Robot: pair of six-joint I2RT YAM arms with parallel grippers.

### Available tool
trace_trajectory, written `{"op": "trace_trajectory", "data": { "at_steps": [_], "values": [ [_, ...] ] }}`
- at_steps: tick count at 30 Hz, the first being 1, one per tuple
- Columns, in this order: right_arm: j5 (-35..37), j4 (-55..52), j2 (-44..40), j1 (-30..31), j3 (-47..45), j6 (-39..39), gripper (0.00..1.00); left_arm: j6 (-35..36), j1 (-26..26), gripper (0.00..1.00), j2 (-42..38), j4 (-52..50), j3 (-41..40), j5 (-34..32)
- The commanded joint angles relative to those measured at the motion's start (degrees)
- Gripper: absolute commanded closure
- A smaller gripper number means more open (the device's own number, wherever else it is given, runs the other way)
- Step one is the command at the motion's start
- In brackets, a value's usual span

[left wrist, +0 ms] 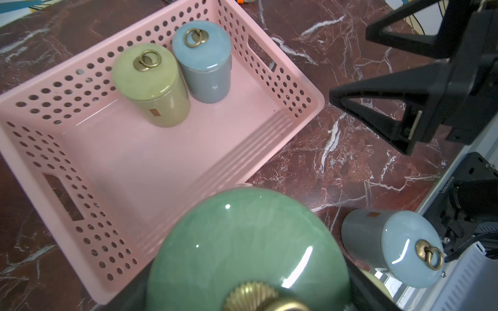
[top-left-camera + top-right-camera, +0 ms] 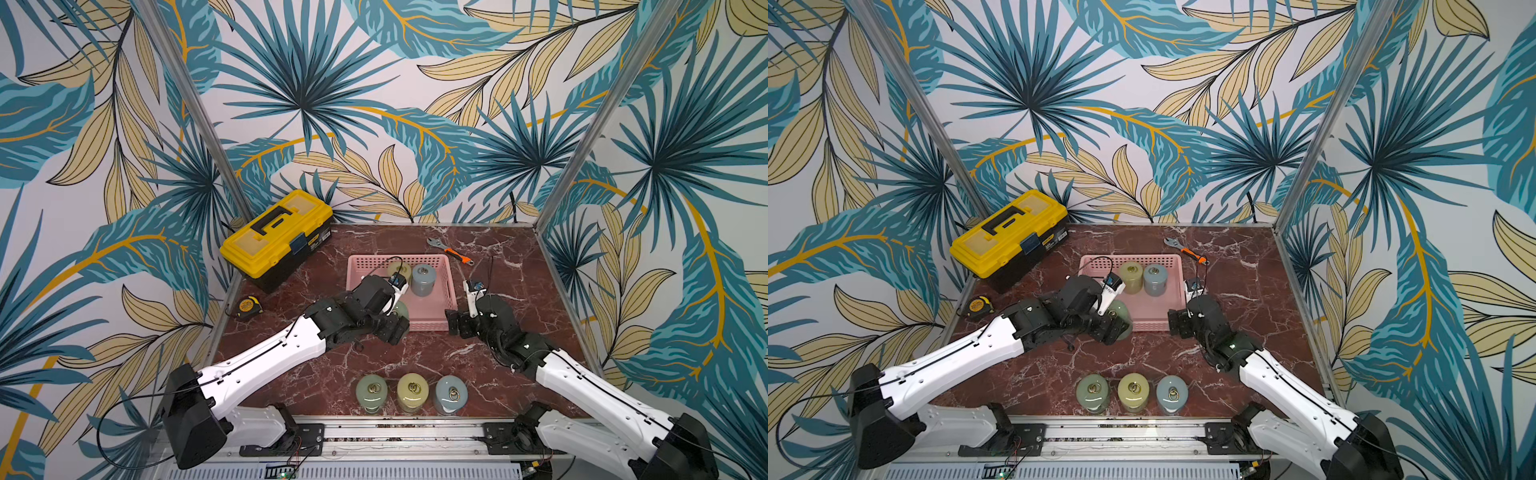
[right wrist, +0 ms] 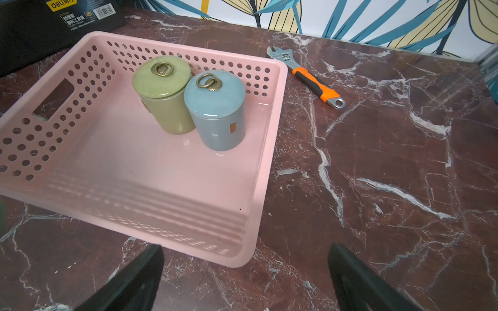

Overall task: Take the tea canister out of the basket
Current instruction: Place the tea canister at the center of the board.

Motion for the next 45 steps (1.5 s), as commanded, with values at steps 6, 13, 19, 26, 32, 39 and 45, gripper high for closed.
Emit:
{"op": "trace_trajectory", "data": {
  "at_steps": [6,13,19,26,32,39,45],
  "values": [
    [2.57,1.09,-2.01,-0.20,-1.75,0.64,0.01,-0.96,-6.23,0.56,2.30,6.03,-0.15,-5.46],
    [3.27,1.07,-2.63,-0.12,-1.99,0.86,0.01,-2.18,-9.04,0.56,4.66,8.04,-0.54,-6.90],
    [3.51,0.92,-3.07,-0.19,-2.10,0.88,0.01,-3.50,-10.14,0.56,6.79,10.13,-1.72,-6.77],
    [3.49,0.65,-3.78,-0.12,-2.15,0.90,0.01,-4.79,-10.54,0.56,8.29,12.59,-4.07,-7.47],
    [3.36,0.66,-3.61,-0.12,-2.11,0.92,0.01,-5.91,-10.55,0.56,9.23,14.72,-6.36,-7.80],
    [3.36,0.75,-3.34,-0.13,-2.17,0.99,0.01,-6.79,-10.58,0.57,10.53,17.26,-8.45,-7.81],
    [3.36,0.75,-3.33,-0.19,-2.22,0.96,0.01,-7.29,-10.55,0.57,11.93,17.97,-9.06,-7.99]
  ]
}}
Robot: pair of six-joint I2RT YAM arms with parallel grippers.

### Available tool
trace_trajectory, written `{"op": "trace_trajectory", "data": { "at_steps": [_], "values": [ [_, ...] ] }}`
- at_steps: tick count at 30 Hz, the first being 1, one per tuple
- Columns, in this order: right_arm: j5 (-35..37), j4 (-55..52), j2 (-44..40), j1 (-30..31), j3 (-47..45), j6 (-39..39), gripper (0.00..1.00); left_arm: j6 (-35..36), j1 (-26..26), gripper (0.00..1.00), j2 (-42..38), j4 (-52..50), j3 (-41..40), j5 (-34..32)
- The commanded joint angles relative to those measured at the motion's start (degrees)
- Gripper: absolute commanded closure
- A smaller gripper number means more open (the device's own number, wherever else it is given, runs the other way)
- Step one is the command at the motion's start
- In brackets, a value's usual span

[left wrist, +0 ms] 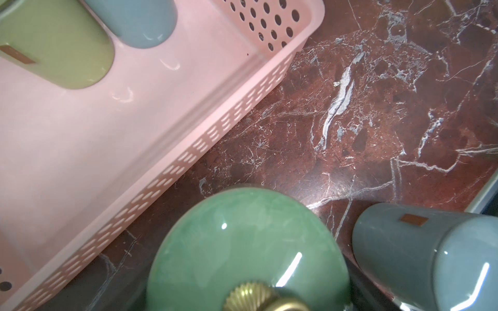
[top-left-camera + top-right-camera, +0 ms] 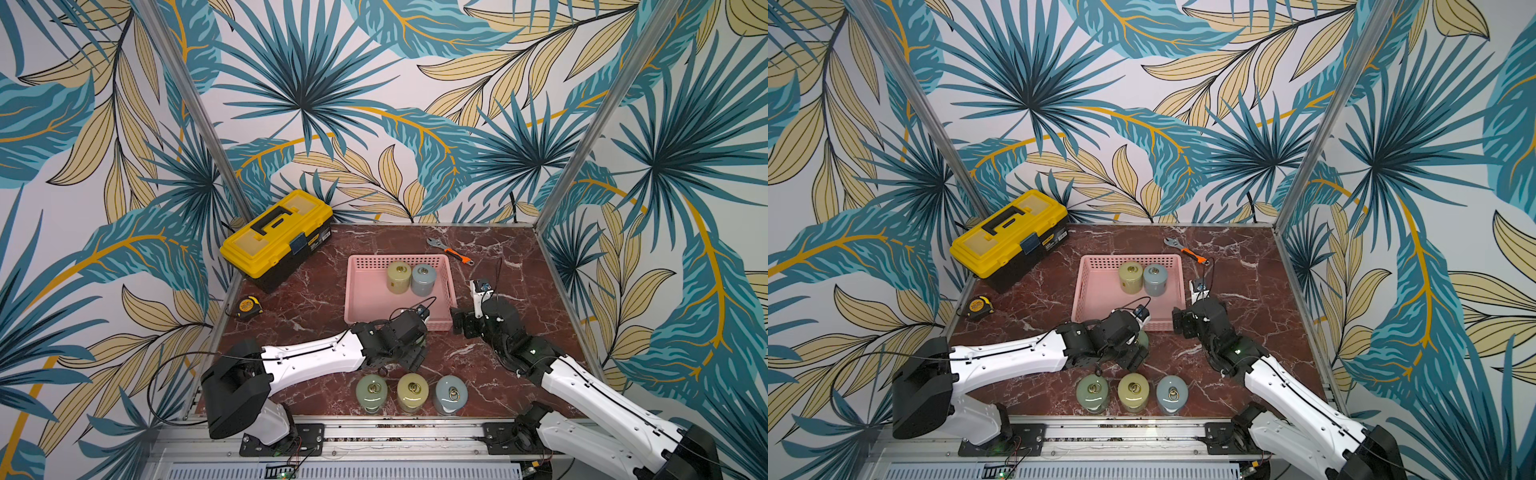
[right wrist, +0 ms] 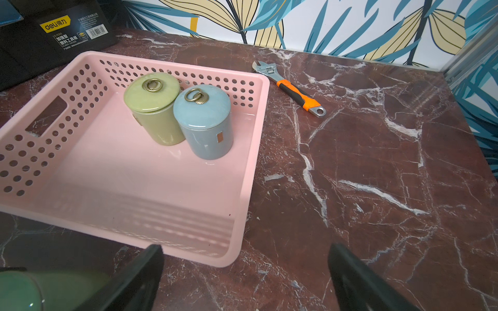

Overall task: Take the tea canister out of the basket
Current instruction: Place the tea canister at the center of the board.

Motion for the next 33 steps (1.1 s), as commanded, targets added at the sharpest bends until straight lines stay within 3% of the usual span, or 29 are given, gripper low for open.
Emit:
{"op": "trace_trajectory", "data": {
  "at_steps": [1,28,33],
  "values": [
    [0.63,0.77,-0.17,-0.12,-1.21,0.56,0.01,-0.75,-0.27,0.57,-0.19,5.12,-1.21,-1.30],
    [0.45,0.77,-0.17,-0.12,-1.21,0.57,0.01,-2.79,-0.48,0.56,3.33,8.51,-3.95,0.11],
    [0.45,0.79,-0.09,-0.17,-1.25,0.58,0.01,-3.27,-0.57,0.43,3.29,7.81,-3.93,-0.33]
  ]
}}
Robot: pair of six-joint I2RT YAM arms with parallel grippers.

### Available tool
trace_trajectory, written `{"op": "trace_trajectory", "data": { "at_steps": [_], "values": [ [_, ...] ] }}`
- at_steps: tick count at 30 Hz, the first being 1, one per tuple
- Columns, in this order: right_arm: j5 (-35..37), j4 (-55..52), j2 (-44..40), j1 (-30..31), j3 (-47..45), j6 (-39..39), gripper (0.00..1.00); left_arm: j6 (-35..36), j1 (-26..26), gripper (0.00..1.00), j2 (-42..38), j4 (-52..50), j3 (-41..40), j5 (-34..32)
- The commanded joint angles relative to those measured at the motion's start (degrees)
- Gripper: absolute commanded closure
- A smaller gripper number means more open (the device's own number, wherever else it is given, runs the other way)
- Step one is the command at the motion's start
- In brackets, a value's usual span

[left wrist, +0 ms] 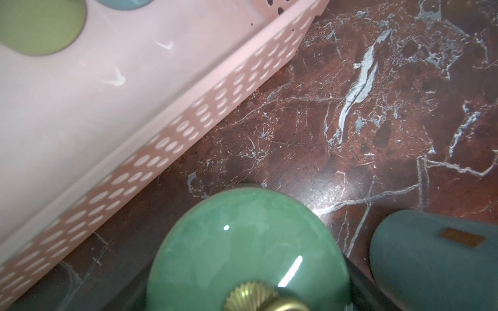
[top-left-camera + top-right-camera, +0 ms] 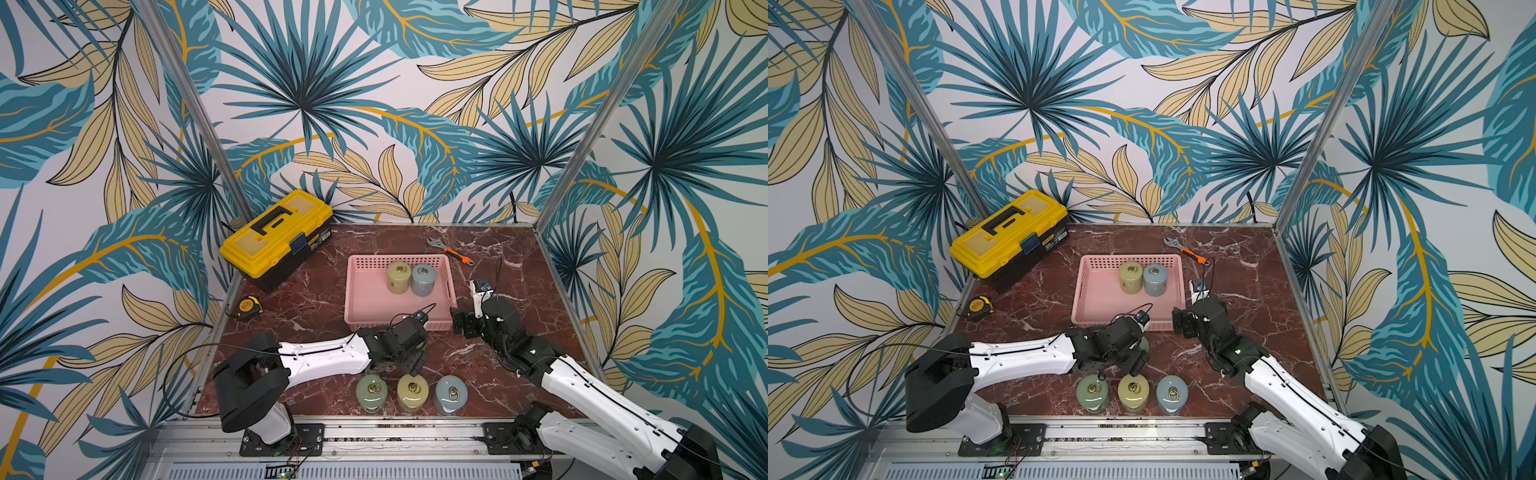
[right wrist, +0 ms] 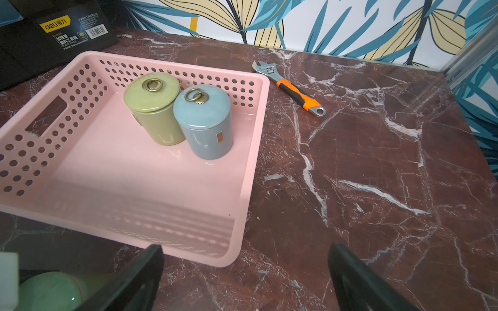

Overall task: Take the tea canister out of the basket
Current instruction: Place the tea canister at the center of the board.

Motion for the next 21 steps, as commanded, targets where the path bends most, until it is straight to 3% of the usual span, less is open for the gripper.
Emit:
{"op": "trace_trajectory", "data": {
  "at_steps": [1,4,13,21],
  "values": [
    [0.37,0.74,-0.08,-0.17,-1.19,0.56,0.01,-0.98,-0.36,0.38,-0.25,2.49,-0.78,-0.60],
    [0.42,0.78,-0.17,-0.13,-1.19,0.55,0.01,-1.34,-0.53,0.24,-0.41,2.14,-0.78,-1.03],
    [0.27,0.79,-0.21,-0.12,-1.20,0.53,0.01,-2.32,-0.76,0.01,-1.30,2.10,-0.13,-1.60],
    [0.11,0.92,0.22,-0.12,-1.22,0.40,0.01,-2.94,-0.71,0.00,-3.77,-0.70,1.82,-2.19]
  ]
}}
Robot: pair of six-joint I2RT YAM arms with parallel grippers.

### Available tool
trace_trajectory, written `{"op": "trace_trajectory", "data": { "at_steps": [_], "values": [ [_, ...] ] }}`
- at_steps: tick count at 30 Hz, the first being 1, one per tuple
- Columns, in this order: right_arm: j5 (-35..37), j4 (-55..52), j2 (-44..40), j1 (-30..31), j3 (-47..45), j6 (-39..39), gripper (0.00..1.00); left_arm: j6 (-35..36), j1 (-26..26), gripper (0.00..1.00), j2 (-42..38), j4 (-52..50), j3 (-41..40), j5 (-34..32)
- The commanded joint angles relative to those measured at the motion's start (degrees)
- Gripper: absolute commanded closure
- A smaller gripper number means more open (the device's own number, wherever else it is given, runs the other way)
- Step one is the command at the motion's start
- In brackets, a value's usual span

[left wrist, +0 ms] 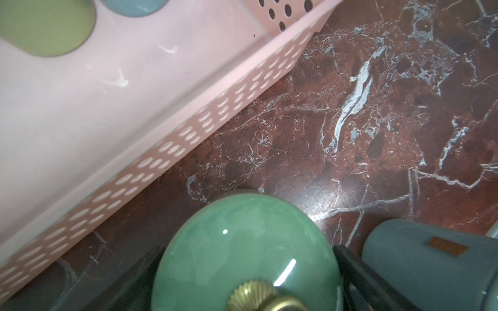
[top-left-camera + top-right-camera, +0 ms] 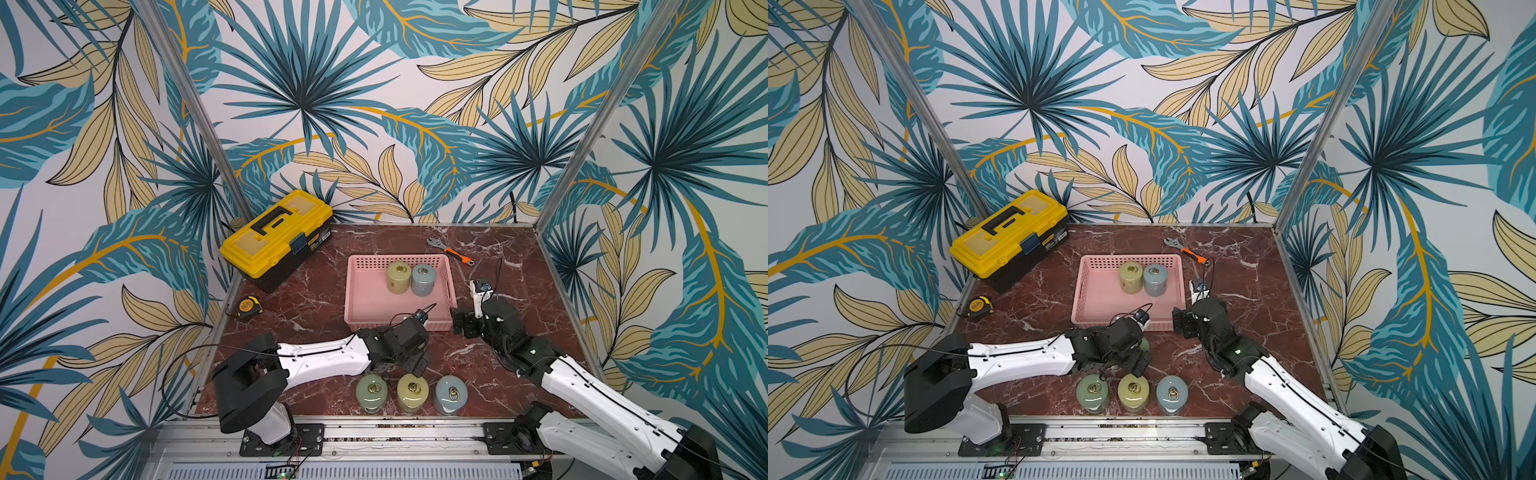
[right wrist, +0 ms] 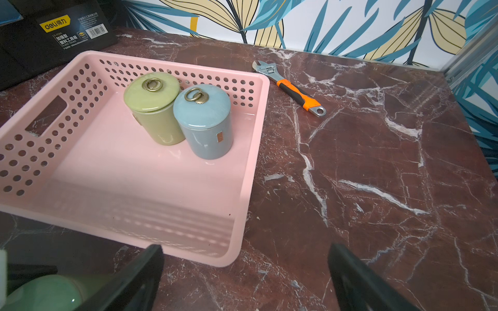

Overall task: Take the tea canister out of the basket
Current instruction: Place the tea canister at the center of the board.

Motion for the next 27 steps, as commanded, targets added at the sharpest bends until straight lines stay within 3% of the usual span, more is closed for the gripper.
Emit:
{"op": "trace_trajectory", "data": {
  "at_steps": [1,10,16,27],
  "values": [
    [-0.05,1.05,0.31,-0.13,-1.23,0.40,0.01,-0.51,-0.17,0.00,-3.49,-1.27,1.83,-1.15],
    [-1.45,1.61,1.30,-0.12,-1.12,-0.35,0.01,-0.03,-0.17,0.00,-8.10,-3.30,3.49,-2.68],
    [-3.85,2.19,1.38,-0.12,-0.64,-2.69,0.01,0.80,0.74,0.00,-12.19,-3.24,3.51,-8.35],
    [-4.16,-2.94,4.53,-0.13,4.24,-3.14,0.01,5.07,12.75,0.00,-20.59,6.96,-3.88,-5.65]
  ]
}}
